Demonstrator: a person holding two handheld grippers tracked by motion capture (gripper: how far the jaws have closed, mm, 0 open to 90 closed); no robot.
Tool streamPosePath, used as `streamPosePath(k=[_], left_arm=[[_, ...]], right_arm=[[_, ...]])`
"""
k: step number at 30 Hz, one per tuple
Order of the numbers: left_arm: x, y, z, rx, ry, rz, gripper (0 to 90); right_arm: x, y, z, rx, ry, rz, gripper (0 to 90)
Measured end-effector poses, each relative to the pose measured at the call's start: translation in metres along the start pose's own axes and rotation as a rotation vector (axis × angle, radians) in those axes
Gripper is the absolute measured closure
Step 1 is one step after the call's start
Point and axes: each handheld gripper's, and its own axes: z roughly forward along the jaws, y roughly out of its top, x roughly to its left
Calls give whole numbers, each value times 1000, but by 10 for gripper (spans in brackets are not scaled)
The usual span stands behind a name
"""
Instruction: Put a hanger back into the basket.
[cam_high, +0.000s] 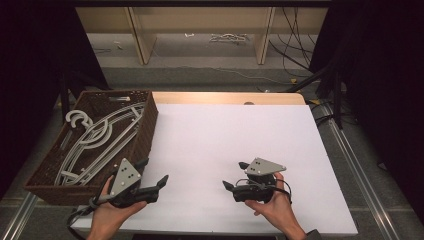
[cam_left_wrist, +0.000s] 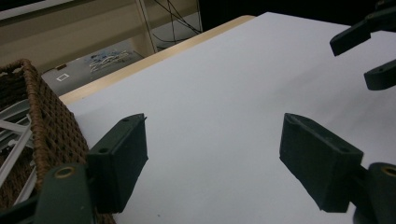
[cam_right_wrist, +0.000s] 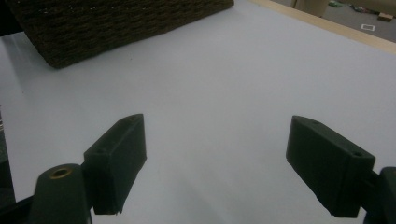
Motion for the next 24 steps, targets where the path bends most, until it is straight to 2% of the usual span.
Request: streamPosePath(k=[1, 4, 5, 8, 9, 10, 12, 14, 17, 19, 21, 22, 23, 24], left_arm=[[0, 0, 0, 0, 0, 0, 232], [-12, -4, 2, -18, -13, 7, 233], [-16, -7, 3, 1, -15, -25, 233], [-23, -12, 6, 13, -20, -23, 231], [-23, -12, 6, 13, -20, -23, 232], [-24, -12, 8, 3, -17, 9, 233], [-25, -12, 9, 1, -15, 11, 233], [-29, -17, 9, 1, 4, -2, 233], [-33, -20, 12, 0, -2, 6, 232], [-39, -23, 14, 8, -24, -10, 231], [-40, -23, 14, 4, -27, -17, 231], [-38, -22, 14, -12, -21, -27, 229], [-38, -22, 14, -12, -21, -27, 228], [-37, -22, 14, -26, -17, -35, 226]], right_arm=[[0, 0, 0, 0, 0, 0, 212], [0, 0, 0, -6, 0, -2, 212], [0, 0, 0, -8, -1, -1, 212], [0, 1, -2, -19, -3, 3, 212], [0, 1, -2, -19, -3, 3, 212], [0, 1, -3, -39, -6, 0, 212], [0, 1, -4, -42, -7, 3, 211], [0, 1, -5, -43, 0, 5, 211], [0, 0, -5, -43, 3, 7, 211], [1, 0, -6, -48, 0, 5, 211], [1, 0, -6, -50, -3, 7, 211], [1, -1, -7, -69, -12, 6, 210], [2, -1, -9, -53, -2, 17, 208], [2, -1, -10, -66, -6, 30, 205]])
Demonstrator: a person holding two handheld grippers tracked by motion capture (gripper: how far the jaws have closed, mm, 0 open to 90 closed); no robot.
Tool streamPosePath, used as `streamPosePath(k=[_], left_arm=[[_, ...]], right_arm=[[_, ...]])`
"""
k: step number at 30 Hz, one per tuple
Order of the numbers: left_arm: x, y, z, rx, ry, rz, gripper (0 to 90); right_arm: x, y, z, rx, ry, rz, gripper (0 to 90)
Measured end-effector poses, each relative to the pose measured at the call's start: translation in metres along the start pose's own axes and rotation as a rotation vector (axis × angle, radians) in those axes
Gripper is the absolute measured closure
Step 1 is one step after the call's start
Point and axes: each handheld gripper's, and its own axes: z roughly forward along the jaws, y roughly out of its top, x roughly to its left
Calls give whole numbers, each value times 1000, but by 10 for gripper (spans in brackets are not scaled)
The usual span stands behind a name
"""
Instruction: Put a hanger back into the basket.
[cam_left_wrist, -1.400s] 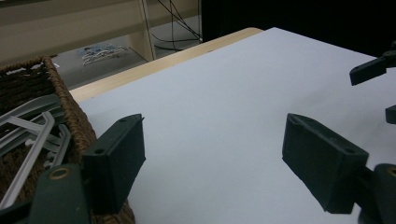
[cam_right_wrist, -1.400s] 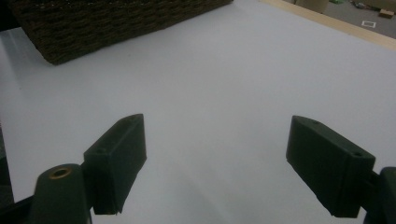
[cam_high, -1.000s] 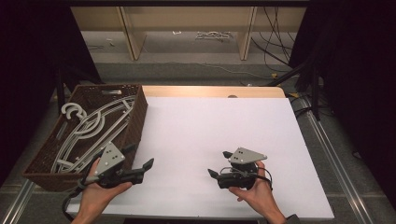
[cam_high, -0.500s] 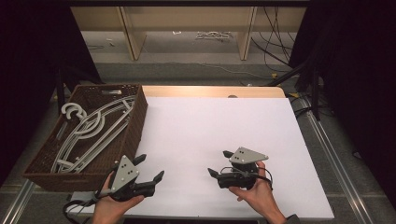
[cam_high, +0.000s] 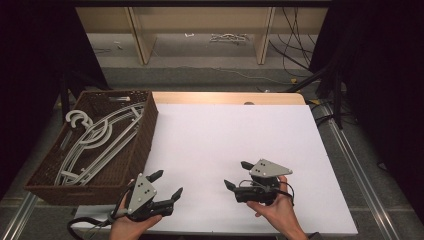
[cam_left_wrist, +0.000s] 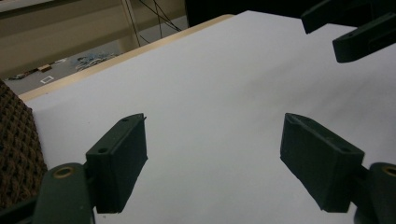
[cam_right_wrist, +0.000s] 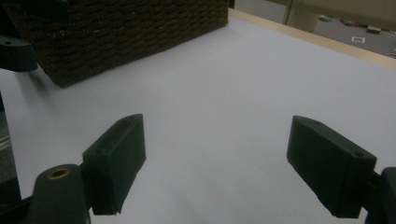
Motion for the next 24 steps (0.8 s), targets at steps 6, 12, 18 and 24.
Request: streamPosePath(k=[6, 12, 18, 24], left_arm=[[3, 0, 0, -46, -16, -18, 224], [6, -2, 1, -60, -22, -28, 218], [11, -5, 1, -76, -31, -106, 213], [8, -5, 3, -63, -39, -70, 210]], right_arm=[[1, -3, -10, -53, -26, 43, 203], [2, -9, -19, -78, -40, 77, 200], [5, -16, -26, -93, -40, 80, 199], [5, -20, -35, -89, -49, 82, 187]])
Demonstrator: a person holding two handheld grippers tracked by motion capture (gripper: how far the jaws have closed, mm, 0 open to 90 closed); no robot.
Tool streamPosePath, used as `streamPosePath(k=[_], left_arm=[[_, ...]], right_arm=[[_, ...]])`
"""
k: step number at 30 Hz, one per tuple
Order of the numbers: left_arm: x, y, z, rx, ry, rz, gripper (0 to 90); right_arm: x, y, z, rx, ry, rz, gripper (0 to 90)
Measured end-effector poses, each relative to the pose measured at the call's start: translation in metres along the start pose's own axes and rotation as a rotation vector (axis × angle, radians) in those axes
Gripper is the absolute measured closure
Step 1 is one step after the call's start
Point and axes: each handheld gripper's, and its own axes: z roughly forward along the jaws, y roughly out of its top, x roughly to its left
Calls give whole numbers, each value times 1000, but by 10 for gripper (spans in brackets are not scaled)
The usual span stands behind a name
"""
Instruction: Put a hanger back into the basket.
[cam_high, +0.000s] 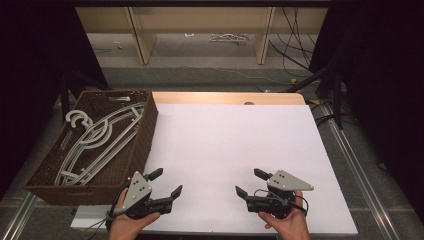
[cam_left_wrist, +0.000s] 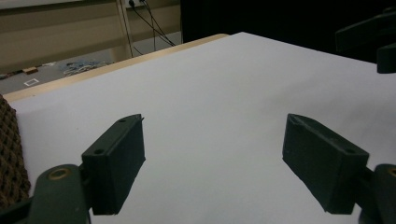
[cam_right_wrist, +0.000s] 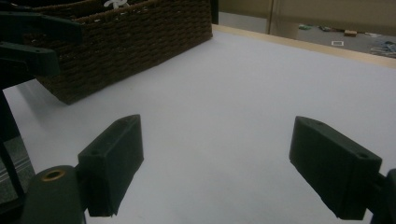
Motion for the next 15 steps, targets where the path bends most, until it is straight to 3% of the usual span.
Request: streamPosePath(k=[13, 15], left_arm=[[5, 0, 0, -22, 1, -42, 207], [5, 0, 0, -18, -4, -28, 204]], right_arm=[[-1, 0, 0, -16, 1, 1, 181], [0, -1, 1, -24, 10, 6, 181]])
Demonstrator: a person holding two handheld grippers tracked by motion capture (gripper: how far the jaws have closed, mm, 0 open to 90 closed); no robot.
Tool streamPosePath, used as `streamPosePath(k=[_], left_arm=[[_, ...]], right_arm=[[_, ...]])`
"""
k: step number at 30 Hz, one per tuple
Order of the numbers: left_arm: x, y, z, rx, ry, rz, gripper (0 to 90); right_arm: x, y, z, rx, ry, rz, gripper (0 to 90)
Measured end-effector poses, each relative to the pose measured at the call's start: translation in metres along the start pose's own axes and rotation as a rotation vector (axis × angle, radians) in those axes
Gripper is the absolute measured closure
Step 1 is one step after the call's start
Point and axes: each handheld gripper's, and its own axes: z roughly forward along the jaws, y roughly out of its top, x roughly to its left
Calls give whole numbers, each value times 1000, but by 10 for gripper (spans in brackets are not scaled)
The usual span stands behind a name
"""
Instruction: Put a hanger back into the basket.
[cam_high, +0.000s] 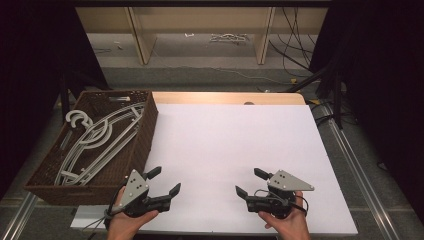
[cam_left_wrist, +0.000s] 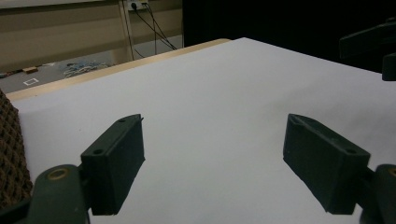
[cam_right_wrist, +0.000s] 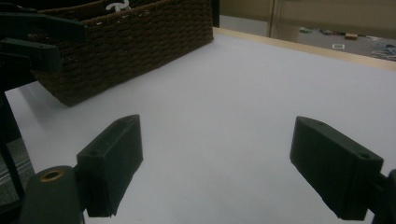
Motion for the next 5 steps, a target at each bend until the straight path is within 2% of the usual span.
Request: streamPosePath(k=[5], left_arm=[[0, 0, 0, 4, -6, -1, 199]], right_arm=[[0, 1, 0, 9, -2, -6, 181]])
